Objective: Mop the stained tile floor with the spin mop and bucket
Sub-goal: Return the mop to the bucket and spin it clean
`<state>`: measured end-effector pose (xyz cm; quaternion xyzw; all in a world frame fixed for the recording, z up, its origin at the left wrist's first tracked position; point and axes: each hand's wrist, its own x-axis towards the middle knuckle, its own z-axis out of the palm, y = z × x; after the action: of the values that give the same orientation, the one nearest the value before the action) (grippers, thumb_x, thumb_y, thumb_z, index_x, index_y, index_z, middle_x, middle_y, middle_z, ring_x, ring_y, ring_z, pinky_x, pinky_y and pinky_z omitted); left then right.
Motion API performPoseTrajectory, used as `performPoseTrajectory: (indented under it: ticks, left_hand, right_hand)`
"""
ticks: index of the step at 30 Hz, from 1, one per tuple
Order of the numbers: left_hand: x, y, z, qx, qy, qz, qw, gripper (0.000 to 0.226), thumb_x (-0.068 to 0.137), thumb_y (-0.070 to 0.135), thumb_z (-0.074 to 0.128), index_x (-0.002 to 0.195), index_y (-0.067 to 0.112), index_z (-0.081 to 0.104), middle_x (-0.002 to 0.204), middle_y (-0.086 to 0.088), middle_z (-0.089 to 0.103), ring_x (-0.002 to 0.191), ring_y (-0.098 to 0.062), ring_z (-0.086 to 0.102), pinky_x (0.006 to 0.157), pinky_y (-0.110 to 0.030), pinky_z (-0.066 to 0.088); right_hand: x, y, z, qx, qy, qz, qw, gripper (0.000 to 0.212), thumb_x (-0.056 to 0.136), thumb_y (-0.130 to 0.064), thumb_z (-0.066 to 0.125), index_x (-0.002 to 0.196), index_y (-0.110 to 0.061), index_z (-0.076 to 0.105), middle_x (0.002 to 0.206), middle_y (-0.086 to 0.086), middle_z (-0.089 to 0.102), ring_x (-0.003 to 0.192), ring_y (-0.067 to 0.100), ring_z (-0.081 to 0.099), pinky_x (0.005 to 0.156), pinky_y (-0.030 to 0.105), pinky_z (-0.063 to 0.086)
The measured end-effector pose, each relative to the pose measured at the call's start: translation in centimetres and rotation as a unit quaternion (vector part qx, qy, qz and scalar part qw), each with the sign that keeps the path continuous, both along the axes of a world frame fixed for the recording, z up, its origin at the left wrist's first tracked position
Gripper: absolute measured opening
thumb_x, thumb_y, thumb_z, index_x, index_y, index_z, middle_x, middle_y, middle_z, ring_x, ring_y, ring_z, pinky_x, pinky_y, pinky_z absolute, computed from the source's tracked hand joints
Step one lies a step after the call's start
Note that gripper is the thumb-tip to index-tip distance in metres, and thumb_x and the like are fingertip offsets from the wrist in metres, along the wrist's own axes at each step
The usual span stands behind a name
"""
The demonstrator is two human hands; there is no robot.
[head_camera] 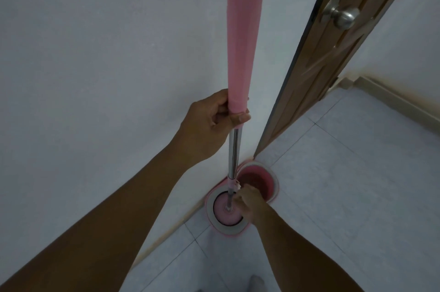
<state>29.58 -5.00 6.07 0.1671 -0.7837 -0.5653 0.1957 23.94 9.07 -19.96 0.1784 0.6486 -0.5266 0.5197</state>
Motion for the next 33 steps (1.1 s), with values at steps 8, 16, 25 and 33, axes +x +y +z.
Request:
performPoseTrajectory:
  ticks: [8, 16, 25, 33]
  left_hand:
    - [-0.8, -1.0, -0.7, -0.005, -0.005, 0.008, 1.0, 0.036, 0.087, 0.014, 0.071, 0.122, 0.01, 0.062, 0.101, -0.003, 0.073, 0.097, -0.017, 0.071, 0.093, -0.042, 0.056]
    - [-1.5, -0.7, -0.9, -0.018, 0.005, 0.003, 1.0, 0.036, 0.087, 0.016, 0.07, 0.122, 0.009, 0.063, 0.103, -0.006, 0.074, 0.097, -0.02, 0.071, 0.092, -0.045, 0.057]
    - [-1.4, -1.1, -1.5, 0.009, 0.005, 0.028, 1.0, 0.036, 0.087, 0.016, 0.07, 0.122, 0.012, 0.063, 0.104, -0.003, 0.074, 0.096, -0.015, 0.072, 0.091, -0.033, 0.058]
    - [-2.9, -1.1, -1.8, 0.032, -0.072, 0.028, 0.996, 0.038, 0.088, 0.027, 0.069, 0.125, 0.019, 0.061, 0.112, 0.005, 0.072, 0.101, -0.011, 0.069, 0.096, -0.034, 0.055]
  right_hand:
    - [-0.3, -0.9, -0.9, -0.052, -0.013, -0.199, 0.978, 0.022, 0.084, 0.008, 0.053, 0.096, -0.01, 0.057, 0.079, 0.013, 0.064, 0.062, 0.018, 0.06, 0.058, 0.028, 0.053]
    - [1.6, -1.5, 0.2, 0.072, 0.286, 0.035, 0.955, 0.016, 0.097, -0.017, 0.05, 0.109, -0.019, 0.06, 0.104, -0.004, 0.06, 0.079, -0.015, 0.055, 0.072, -0.004, 0.039]
    - [1.4, -0.7, 1.7, -0.022, 0.303, 0.175, 0.937, 0.062, 0.082, -0.018, 0.056, 0.139, -0.038, 0.046, 0.124, 0.004, 0.066, 0.091, 0.02, 0.063, 0.085, 0.05, 0.058]
    - [-0.2, -1.7, 11.3, -0.094, 0.489, 0.104, 0.861, 0.046, 0.087, -0.039, 0.071, 0.131, -0.033, 0.059, 0.113, -0.037, 0.061, 0.109, -0.011, 0.06, 0.093, 0.008, 0.046]
